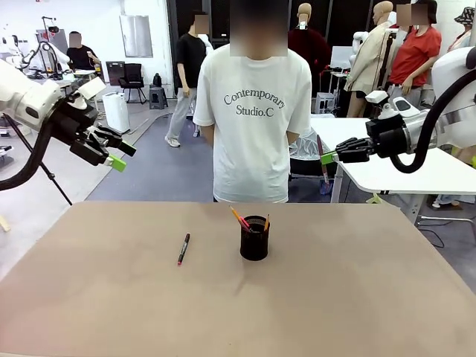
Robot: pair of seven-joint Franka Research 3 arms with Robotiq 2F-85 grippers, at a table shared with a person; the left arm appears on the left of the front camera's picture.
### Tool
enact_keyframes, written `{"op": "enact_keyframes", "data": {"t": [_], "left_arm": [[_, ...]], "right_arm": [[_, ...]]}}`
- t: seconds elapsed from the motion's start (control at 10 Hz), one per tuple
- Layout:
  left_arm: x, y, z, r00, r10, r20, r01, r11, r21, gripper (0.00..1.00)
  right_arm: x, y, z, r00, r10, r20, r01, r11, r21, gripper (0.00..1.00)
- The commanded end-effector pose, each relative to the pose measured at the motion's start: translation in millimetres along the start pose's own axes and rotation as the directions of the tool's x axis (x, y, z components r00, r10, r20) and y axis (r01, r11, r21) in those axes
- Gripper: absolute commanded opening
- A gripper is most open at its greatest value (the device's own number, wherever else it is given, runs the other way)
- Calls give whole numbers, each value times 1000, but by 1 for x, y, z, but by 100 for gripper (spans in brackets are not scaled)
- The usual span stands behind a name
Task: Place the pens into the pen holder.
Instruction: Pick up a writing instrument from the table and place it into the Pen holder.
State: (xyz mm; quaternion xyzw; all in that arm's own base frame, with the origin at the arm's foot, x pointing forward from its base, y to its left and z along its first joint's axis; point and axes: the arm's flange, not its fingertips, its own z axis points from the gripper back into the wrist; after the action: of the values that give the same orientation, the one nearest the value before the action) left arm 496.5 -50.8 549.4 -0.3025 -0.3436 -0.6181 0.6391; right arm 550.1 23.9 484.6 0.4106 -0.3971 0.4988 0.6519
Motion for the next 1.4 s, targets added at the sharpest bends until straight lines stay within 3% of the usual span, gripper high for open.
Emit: {"op": "enact_keyframes", "data": {"t": [0.0, 0.5, 0.8, 1.1, 1.3], "left_arm": [[0, -2, 2, 1000, 3, 3, -3, 1000, -7, 100], [0, -2, 2, 1000, 3, 3, -3, 1000, -7, 100], [0, -2, 2, 1000, 3, 3, -3, 1000, -7, 100], [0, -2, 2, 1000, 3, 3, -3, 1000, -7, 100], [0, -2, 2, 1000, 3, 3, -3, 1000, -7, 100]], "right_arm": [[1, 2, 2, 1000, 8, -6, -8, 1000, -2, 0], [0, 0, 0, 1000, 0, 0, 0, 1000, 0, 0], [-33, -23, -43, 972, 193, 133, -206, 974, 92, 0], [-54, -41, -82, 939, 214, 270, -264, 951, 164, 0], [-65, -52, -106, 929, 205, 309, -271, 944, 189, 0]]}}
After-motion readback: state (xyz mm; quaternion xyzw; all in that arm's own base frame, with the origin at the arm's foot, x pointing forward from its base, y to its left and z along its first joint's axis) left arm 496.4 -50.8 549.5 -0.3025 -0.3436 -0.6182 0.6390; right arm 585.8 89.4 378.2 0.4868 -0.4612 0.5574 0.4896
